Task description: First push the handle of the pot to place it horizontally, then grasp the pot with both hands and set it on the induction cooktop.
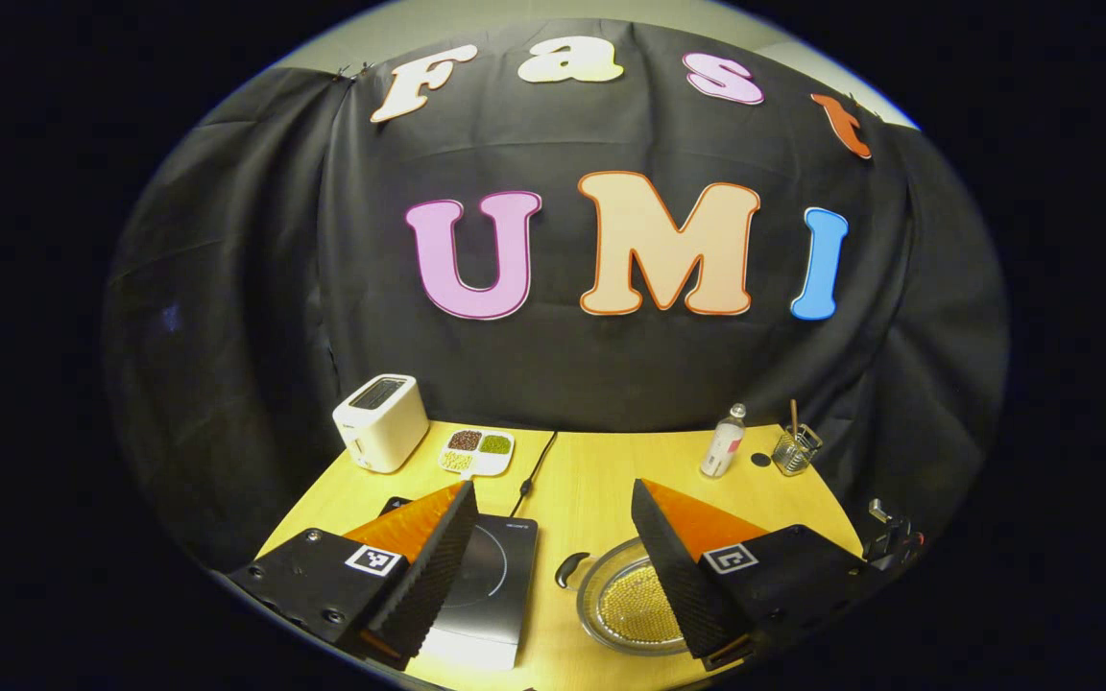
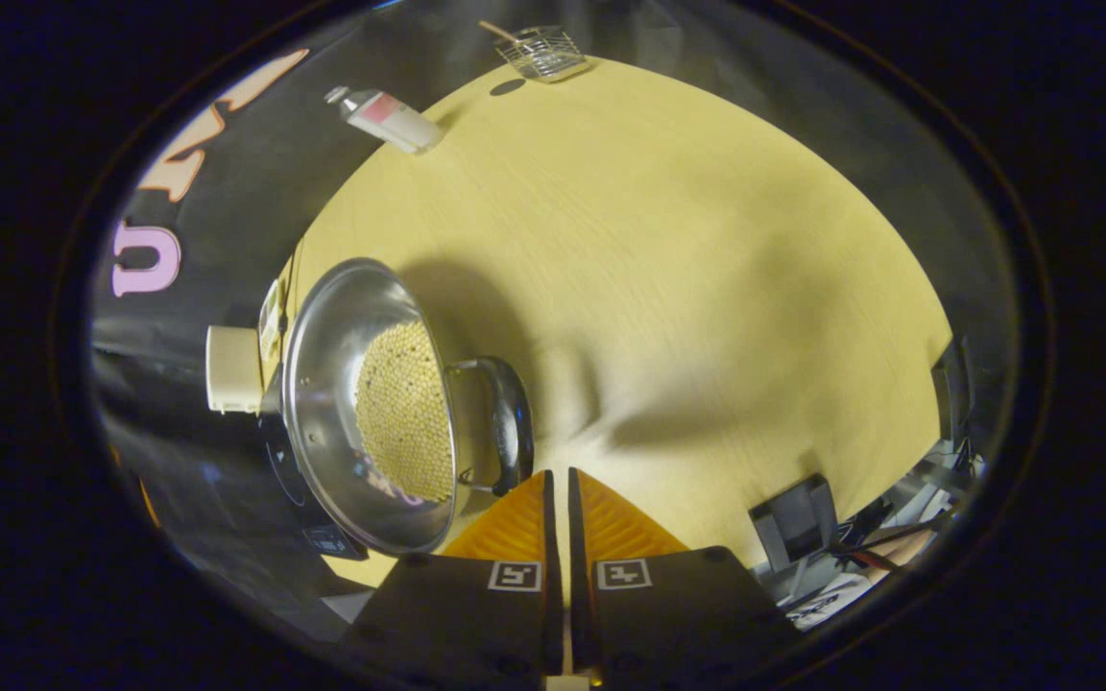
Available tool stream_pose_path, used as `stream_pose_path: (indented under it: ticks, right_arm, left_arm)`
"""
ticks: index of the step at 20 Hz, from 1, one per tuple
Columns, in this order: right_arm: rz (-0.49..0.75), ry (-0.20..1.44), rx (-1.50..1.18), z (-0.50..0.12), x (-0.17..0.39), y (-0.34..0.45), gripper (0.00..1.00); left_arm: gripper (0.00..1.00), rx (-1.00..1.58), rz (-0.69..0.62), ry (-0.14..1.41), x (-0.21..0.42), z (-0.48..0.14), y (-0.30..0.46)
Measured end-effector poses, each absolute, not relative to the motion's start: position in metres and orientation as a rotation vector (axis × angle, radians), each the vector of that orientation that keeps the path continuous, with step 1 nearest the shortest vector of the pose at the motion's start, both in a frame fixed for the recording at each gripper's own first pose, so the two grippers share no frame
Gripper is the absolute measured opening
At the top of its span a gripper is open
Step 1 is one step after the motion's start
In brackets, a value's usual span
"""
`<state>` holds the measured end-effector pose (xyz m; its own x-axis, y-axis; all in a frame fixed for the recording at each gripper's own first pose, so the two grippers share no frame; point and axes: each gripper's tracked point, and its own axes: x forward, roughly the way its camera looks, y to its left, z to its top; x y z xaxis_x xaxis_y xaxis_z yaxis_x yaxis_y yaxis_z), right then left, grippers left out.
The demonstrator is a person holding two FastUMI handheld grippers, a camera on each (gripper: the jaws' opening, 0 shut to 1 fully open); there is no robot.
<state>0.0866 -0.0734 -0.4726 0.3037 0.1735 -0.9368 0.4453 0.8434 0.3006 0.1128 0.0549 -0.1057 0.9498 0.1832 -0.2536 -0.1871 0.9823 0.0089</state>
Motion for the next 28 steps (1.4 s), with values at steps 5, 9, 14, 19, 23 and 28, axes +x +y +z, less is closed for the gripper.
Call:
stream_pose_path:
  ticks: [5, 9, 14, 19, 23, 28]
  right_arm:
    - [-0.174, 1.262, 0.598, -0.47, 0.115, -0.083, 0.06]
    - [-0.142, 1.253, 0.54, -0.467, 0.135, -0.088, 0.06]
    - [-0.113, 1.257, 0.534, -0.467, 0.161, -0.091, 0.06]
    - [-0.082, 1.259, 0.545, -0.46, 0.167, -0.091, 0.06]
    - [-0.066, 1.243, 0.569, -0.448, 0.163, -0.104, 0.06]
    - [-0.043, 1.173, 0.62, -0.418, 0.167, -0.118, 0.63]
  left_arm:
    - [0.97, -0.088, 0.192, 0.259, 0.115, -0.114, 0.044]
    - [0.99, -0.138, 0.244, 0.252, 0.107, -0.119, 0.052]
    - [0.98, -0.15, 0.357, 0.273, 0.086, -0.136, 0.078]
    - [0.98, -0.158, 0.432, 0.303, 0.073, -0.155, 0.097]
    - [0.99, -0.148, 0.43, 0.365, 0.077, -0.183, 0.098]
    - [0.99, -0.173, 0.352, 0.492, 0.094, -0.235, 0.083]
